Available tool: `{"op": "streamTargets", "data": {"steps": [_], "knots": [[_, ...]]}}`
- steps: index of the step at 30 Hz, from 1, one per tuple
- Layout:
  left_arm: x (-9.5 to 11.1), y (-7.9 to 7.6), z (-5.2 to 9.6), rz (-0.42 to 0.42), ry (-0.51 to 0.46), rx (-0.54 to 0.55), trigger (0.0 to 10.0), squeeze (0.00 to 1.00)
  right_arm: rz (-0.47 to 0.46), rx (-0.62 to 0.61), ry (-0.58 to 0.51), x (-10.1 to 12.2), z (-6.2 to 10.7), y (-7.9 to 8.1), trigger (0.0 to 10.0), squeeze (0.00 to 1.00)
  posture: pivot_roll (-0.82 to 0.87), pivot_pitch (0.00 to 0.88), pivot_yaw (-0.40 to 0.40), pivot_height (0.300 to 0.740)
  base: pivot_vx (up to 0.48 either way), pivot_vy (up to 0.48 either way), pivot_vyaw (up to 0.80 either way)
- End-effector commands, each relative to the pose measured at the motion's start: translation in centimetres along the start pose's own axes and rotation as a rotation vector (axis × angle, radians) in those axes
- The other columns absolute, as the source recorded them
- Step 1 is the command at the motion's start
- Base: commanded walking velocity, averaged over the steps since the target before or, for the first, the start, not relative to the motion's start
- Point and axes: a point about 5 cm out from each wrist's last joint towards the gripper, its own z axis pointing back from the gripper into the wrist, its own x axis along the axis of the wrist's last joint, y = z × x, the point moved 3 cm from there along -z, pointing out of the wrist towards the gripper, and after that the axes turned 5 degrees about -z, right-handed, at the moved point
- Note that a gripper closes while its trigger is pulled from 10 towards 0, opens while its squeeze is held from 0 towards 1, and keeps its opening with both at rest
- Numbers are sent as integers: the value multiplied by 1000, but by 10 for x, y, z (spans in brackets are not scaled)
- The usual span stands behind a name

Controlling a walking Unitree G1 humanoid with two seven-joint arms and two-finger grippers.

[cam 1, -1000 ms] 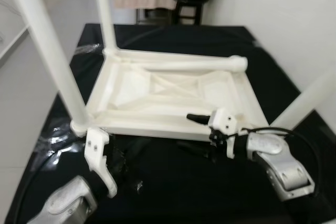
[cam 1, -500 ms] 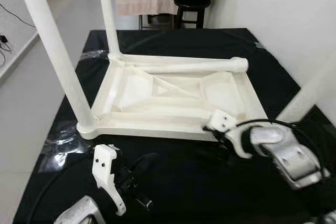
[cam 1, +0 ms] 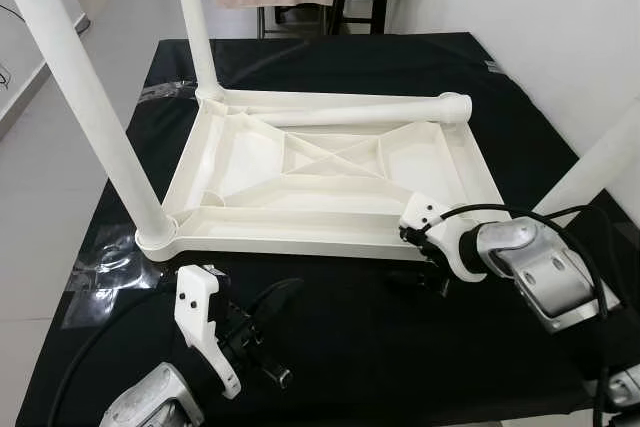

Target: Building children table

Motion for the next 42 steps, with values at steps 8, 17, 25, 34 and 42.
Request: {"op": "streamTargets", "data": {"steps": [8,17,25,34,42], "knots": [[-5,-1,-1,33,-4,-11,10000,0,-64,74,35,9,-11,22,0,0,14,115,-90,740,0,0,0],[-4,-1,-1,37,-9,-15,10000,0,-137,139,-10,22,-25,59,0,0,18,120,-85,740,0,0,0],[-2,0,0,35,-11,-17,10000,0,-412,88,-147,60,-45,95,0,0,36,126,-77,740,0,0,0],[-3,-1,-1,37,-12,-22,10000,0,-361,-185,-304,89,-58,82,10000,0,50,122,-80,740,0,0,0],[-3,0,-1,30,-13,-16,10000,0,-381,-274,-429,110,-67,73,10000,1000,60,121,-80,740,0,0,0]]}}
